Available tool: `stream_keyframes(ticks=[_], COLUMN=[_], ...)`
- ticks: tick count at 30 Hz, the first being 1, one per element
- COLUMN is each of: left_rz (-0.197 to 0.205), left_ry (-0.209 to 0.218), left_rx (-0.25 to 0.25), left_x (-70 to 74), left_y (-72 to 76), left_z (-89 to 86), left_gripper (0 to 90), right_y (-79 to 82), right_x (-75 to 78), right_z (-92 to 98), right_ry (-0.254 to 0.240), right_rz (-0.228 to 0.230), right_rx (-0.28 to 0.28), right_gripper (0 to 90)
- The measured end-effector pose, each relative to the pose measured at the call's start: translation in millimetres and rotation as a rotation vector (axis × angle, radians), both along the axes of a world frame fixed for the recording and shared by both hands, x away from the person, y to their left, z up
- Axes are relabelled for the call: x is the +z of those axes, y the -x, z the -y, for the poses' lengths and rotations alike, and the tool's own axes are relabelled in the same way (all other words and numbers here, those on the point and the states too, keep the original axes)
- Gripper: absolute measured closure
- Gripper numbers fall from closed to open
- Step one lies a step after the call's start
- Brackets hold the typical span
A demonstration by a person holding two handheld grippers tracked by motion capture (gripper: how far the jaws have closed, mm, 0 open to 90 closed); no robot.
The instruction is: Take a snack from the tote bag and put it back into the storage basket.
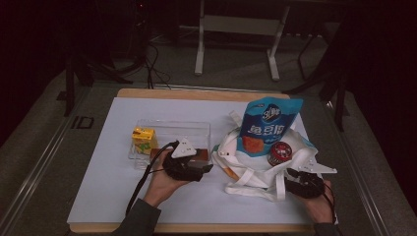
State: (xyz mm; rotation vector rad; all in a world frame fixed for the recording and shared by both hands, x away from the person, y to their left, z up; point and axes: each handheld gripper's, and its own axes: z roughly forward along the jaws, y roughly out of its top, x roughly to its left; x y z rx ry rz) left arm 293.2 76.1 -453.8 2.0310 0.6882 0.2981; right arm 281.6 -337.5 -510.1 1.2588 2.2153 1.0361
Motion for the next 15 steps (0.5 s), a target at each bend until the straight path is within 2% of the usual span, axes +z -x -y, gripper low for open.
stream_keyframes(ticks=[7,13,15], left_rz=[-0.004,0.006,0.009], left_ry=[0.011,0.031,0.025], left_rx=[-0.014,-0.015,-0.017], left_x=[-4.7,-9.8,-10.8], left_y=[3.3,7.0,8.2], left_z=[-1.0,-4.9,-6.2], left_gripper=[37.8,41.3,41.7], right_y=[4.8,11.1,13.4], right_x=[5.3,13.8,16.2], right_z=[6.1,9.5,11.9], right_ry=[-0.018,-0.008,-0.015], right_rz=[0.004,0.011,0.012], right_rx=[0.013,0.042,0.05], right_gripper=[47.5,45.8,45.9])
